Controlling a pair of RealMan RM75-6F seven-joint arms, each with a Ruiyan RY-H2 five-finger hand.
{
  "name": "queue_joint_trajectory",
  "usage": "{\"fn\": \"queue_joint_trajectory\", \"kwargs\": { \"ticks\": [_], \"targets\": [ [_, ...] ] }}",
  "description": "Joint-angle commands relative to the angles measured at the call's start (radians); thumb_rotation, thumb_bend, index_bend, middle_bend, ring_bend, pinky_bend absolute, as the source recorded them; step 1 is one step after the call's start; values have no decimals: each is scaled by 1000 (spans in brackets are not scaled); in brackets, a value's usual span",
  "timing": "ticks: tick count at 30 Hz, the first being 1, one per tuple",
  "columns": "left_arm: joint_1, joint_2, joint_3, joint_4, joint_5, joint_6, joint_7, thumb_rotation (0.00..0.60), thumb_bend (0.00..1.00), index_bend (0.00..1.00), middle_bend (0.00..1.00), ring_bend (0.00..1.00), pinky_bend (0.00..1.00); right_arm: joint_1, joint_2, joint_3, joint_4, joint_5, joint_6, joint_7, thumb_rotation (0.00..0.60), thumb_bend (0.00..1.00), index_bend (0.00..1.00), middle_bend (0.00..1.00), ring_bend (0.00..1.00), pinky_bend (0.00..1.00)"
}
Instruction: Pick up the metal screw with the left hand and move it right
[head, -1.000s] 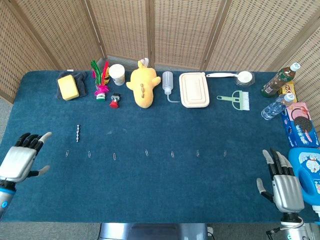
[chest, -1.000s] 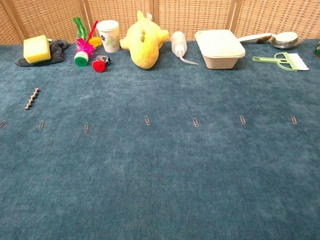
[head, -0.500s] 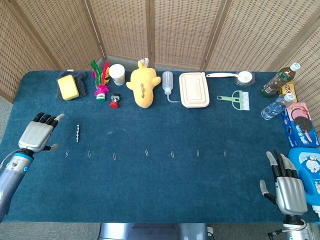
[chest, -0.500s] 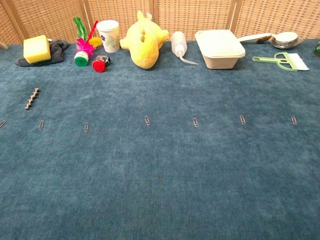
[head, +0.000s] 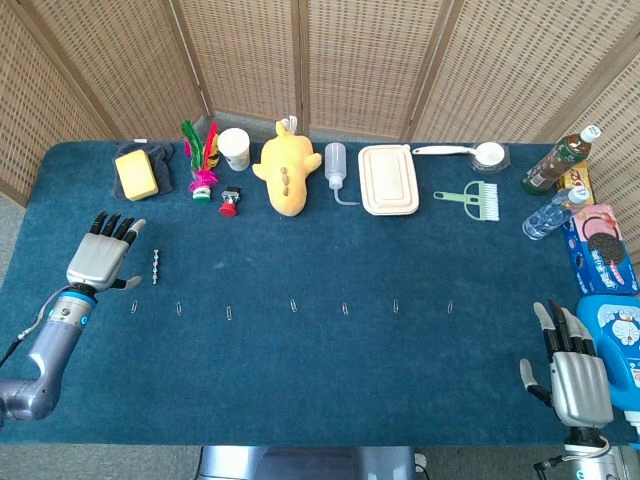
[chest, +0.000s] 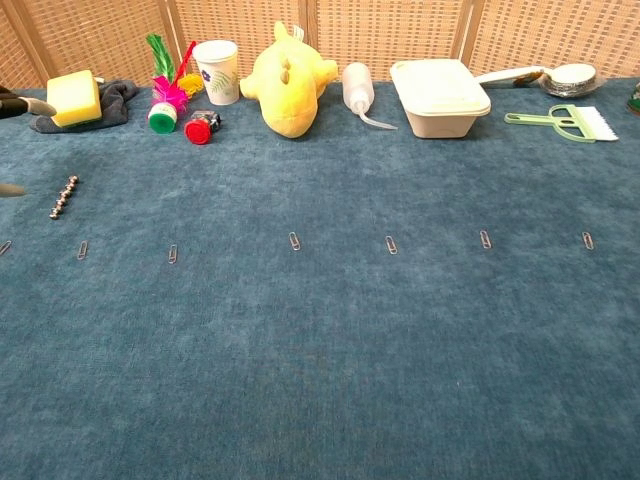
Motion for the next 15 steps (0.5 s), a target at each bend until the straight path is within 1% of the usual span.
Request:
{"fn": "queue_joint_trajectory", "kwargs": {
  "ticks": [1,7,11,15],
  "targets": [
    [-10,-26,-2,15,-33,7,47,377,330,0,37,0,4,1,-2,3,3,8,-5,5,600,442,27,50,24,118],
    [-17,-43,6,23,-55,12,87,356,330,0,8,0,0,5,-5,6,9,10,-12,6,600,442,27,50,24,118],
    [-20,-59,13,38,-61,26,115,377,330,0,0,0,0,4,-7,6,11,8,-13,6,600,442,27,50,24,118],
    [-28,-71,20,49,-65,22,134,384,330,0,0,0,0,0,-10,5,13,7,-6,7,600,442,27,50,24,118]
  ]
}}
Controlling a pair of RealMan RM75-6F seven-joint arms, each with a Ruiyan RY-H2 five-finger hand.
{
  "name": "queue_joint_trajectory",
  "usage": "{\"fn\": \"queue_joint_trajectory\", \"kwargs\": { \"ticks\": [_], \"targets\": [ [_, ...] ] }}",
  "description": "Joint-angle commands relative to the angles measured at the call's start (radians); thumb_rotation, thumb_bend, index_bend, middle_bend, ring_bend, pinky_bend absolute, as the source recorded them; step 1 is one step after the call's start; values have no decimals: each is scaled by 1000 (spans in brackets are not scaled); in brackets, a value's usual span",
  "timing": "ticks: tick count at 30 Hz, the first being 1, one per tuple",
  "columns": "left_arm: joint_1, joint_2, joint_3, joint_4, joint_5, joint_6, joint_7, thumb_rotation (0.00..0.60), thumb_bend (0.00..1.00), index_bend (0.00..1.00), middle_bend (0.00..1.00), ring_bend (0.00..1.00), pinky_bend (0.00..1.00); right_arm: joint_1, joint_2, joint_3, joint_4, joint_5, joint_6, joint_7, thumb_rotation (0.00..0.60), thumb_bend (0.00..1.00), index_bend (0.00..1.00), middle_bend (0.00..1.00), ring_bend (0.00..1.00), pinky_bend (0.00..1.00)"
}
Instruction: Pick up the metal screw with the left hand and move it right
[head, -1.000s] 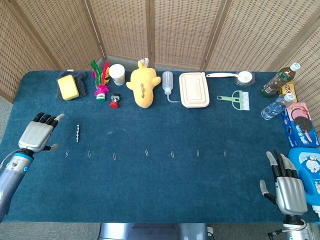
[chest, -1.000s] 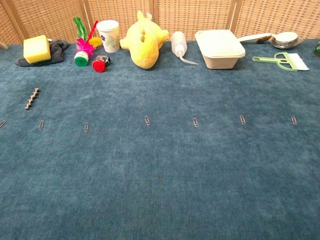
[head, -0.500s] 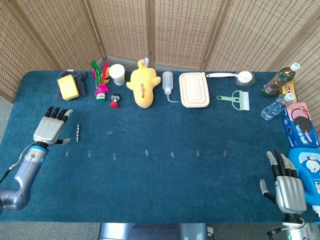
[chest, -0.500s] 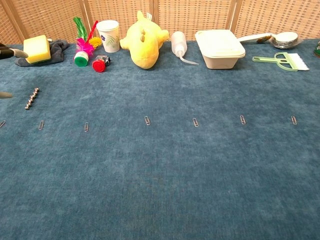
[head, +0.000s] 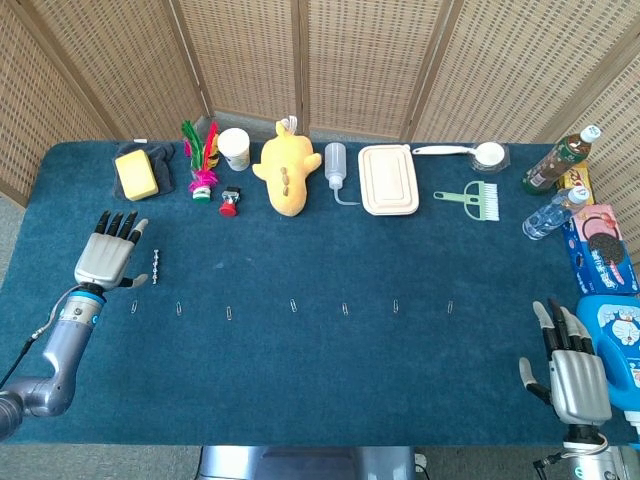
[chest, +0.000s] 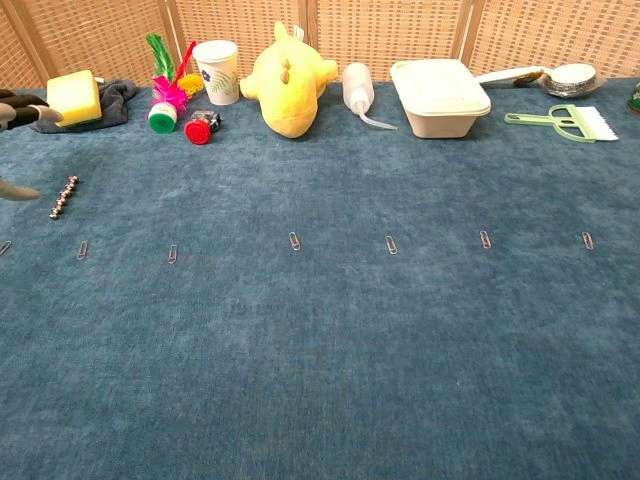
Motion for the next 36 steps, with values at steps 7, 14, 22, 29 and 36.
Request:
{"fn": "queue_joint_trajectory", "kwargs": {
  "ticks": [7,14,22,29,36],
  "targets": [
    [-22,-31,11,25,-14,-10,30,392,330,0,0,0,0,-15,-2,-5,2,-2,17,1,600,442,27,50,24,118],
    [-32,-51,22,37,-25,-10,56,395,330,0,0,0,0,-21,4,-2,3,-7,27,9,600,442,27,50,24,118],
    [-37,-71,30,75,-42,-18,58,398,330,0,0,0,0,-28,3,-4,12,-8,31,28,600,442,24,50,24,119],
    [-33,-71,28,78,-25,14,31,402,330,0,0,0,0,-26,1,-2,14,-6,24,26,600,442,24,50,24,119],
    [-39,-79,32,97,-39,-10,33,401,330,0,0,0,0,-27,-2,0,17,-3,21,27,600,442,24,50,24,119]
  ]
}}
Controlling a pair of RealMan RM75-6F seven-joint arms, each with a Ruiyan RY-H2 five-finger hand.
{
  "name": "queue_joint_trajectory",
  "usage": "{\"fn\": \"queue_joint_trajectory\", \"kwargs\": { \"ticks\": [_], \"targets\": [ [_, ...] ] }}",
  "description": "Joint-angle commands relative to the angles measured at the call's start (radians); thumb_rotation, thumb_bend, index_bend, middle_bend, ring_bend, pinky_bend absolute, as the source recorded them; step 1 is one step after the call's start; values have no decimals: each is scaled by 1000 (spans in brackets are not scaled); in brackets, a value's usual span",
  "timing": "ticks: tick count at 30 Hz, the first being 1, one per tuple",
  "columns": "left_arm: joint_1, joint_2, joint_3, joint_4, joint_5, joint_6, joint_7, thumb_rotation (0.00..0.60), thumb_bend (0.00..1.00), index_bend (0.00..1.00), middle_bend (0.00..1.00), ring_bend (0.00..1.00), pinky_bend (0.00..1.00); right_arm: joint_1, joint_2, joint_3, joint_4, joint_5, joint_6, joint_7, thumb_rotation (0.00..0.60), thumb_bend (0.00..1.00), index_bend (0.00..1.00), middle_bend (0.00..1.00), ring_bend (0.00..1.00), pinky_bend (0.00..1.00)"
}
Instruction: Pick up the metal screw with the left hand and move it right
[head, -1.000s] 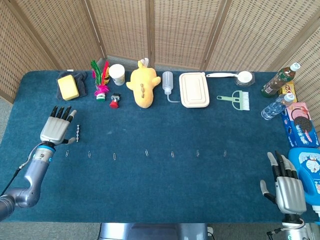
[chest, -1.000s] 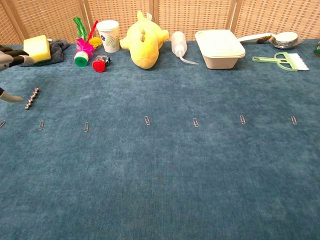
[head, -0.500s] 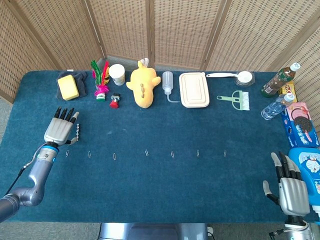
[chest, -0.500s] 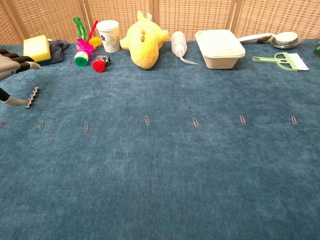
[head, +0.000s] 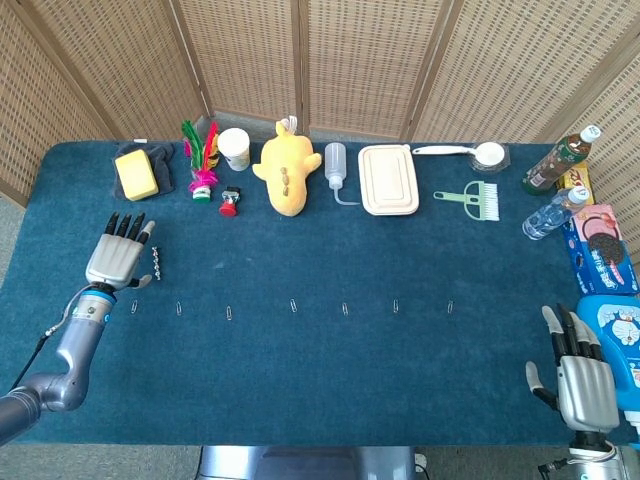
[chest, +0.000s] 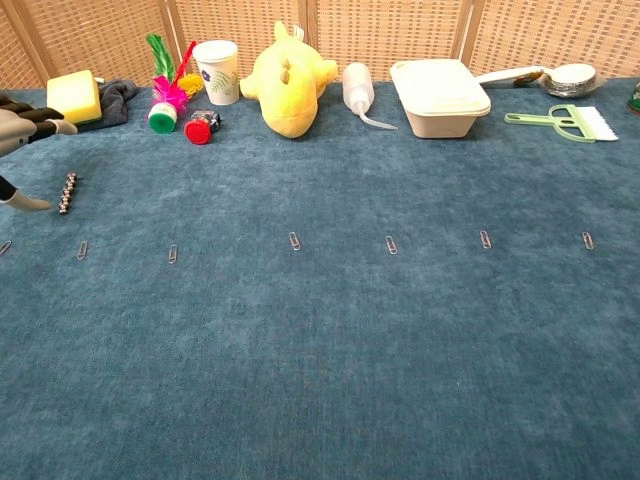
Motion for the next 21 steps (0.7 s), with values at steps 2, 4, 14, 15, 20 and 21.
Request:
{"fn": "queue_joint_trajectory", "kwargs": {
  "ticks": [2,4,14,15,20,21],
  "targets": [
    [-3,-6,3,6,-1,-6,1,404,330,0,0,0,0,-2,0,2,2,3,3,3,600,442,24,50,24,119],
    [-5,-10,3,12,-5,-8,2,404,330,0,0,0,0,-2,-1,3,3,3,2,3,600,442,24,50,24,119],
    [-26,-39,-16,32,-17,-8,4,420,330,0,0,0,0,-4,-3,4,13,11,-4,13,600,442,24,50,24,119],
    [-29,-41,-19,32,-18,-7,4,423,330,0,0,0,0,-3,-3,4,14,12,-6,14,600,442,24,50,24,119],
    [-42,-52,-28,31,-26,-8,12,446,331,0,0,0,0,-2,-6,8,22,21,-11,22,600,442,23,50,24,119],
    [-44,-55,-31,30,-29,-9,14,451,331,0,0,0,0,-2,-5,8,22,21,-12,24,600,442,23,50,24,119]
  ]
}}
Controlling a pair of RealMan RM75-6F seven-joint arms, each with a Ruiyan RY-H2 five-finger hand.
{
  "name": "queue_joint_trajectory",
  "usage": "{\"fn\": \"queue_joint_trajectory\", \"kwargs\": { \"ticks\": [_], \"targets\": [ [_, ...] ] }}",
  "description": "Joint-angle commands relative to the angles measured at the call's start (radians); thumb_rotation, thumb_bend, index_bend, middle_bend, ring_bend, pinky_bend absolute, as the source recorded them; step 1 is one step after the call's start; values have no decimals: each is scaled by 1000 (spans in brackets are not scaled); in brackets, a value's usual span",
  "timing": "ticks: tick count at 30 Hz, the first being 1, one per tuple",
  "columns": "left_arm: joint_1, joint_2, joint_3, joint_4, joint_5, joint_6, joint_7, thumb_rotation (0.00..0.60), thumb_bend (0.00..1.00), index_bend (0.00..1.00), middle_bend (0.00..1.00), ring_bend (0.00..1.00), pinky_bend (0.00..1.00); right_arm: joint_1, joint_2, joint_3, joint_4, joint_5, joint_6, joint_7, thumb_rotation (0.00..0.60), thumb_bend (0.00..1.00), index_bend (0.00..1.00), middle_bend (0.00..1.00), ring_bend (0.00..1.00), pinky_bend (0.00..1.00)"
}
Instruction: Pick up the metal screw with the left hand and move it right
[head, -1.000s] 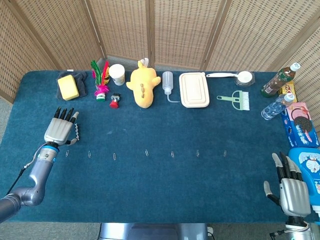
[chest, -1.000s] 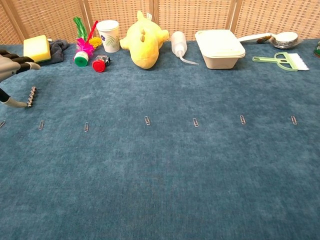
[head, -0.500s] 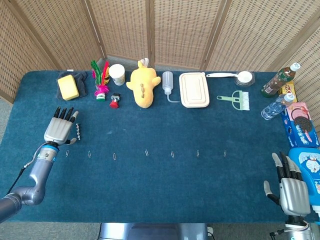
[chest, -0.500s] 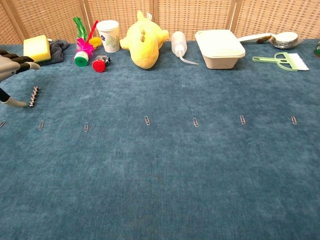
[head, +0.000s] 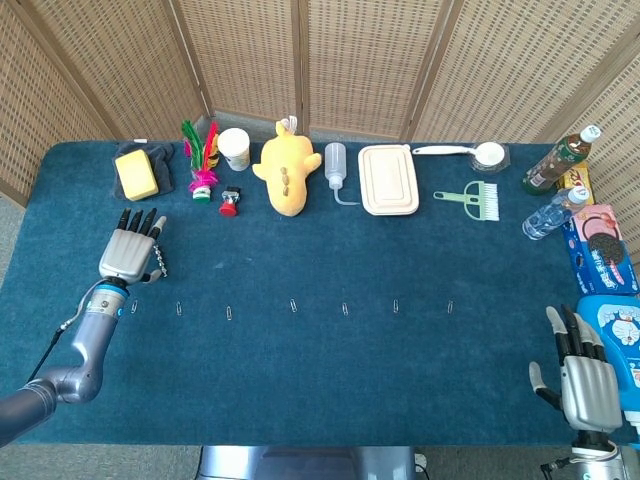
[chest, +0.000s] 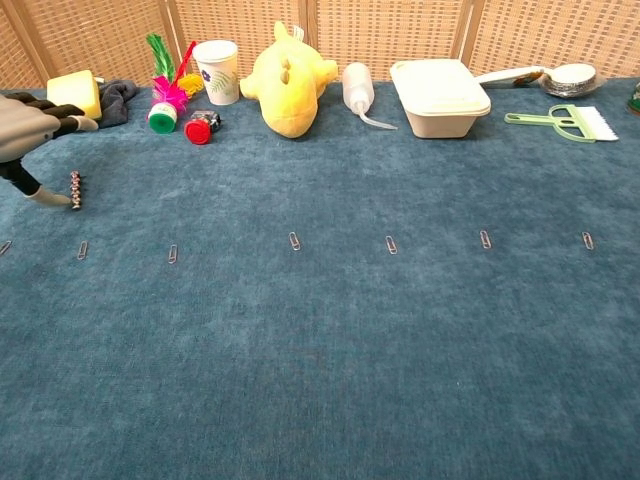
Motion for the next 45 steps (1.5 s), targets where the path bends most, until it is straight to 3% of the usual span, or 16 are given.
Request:
{"fn": "queue_joint_trajectory", "kwargs": {
  "ticks": [1,18,26,28,31,35,39,45],
  "targets": [
    [-8,-11,-9,-1,-8,1,3,452,331,0,0,0,0,0,1,0,3,2,-2,5,600,442,23,50,24,119],
    [-68,-75,-58,9,-56,4,38,455,331,0,0,0,0,-13,-2,-3,8,7,4,12,600,442,23,50,24,119],
    [-64,-24,-66,-62,-43,5,-28,476,330,3,0,0,0,-20,-2,-4,5,5,14,12,600,442,22,50,24,119],
    [-56,5,-65,-99,-29,4,-65,489,331,72,17,0,0,-20,-2,-4,5,4,14,13,600,442,22,50,24,119],
    [-33,68,-57,-179,9,3,-162,525,331,181,126,21,0,-17,-5,-5,6,-3,11,14,600,442,22,50,24,119],
    [-12,151,-28,-246,54,-11,-225,597,335,370,323,228,0,-12,-9,-7,10,-5,2,14,600,442,22,50,25,119],
    [-5,174,-7,-242,75,-1,-220,600,339,442,420,333,23,-8,-15,-6,12,-7,-4,15,600,442,22,50,25,119],
    [-14,171,17,-209,87,-25,-209,600,342,487,459,373,291,-4,-20,-5,13,-7,-9,11,600,442,13,50,43,127]
  ]
}}
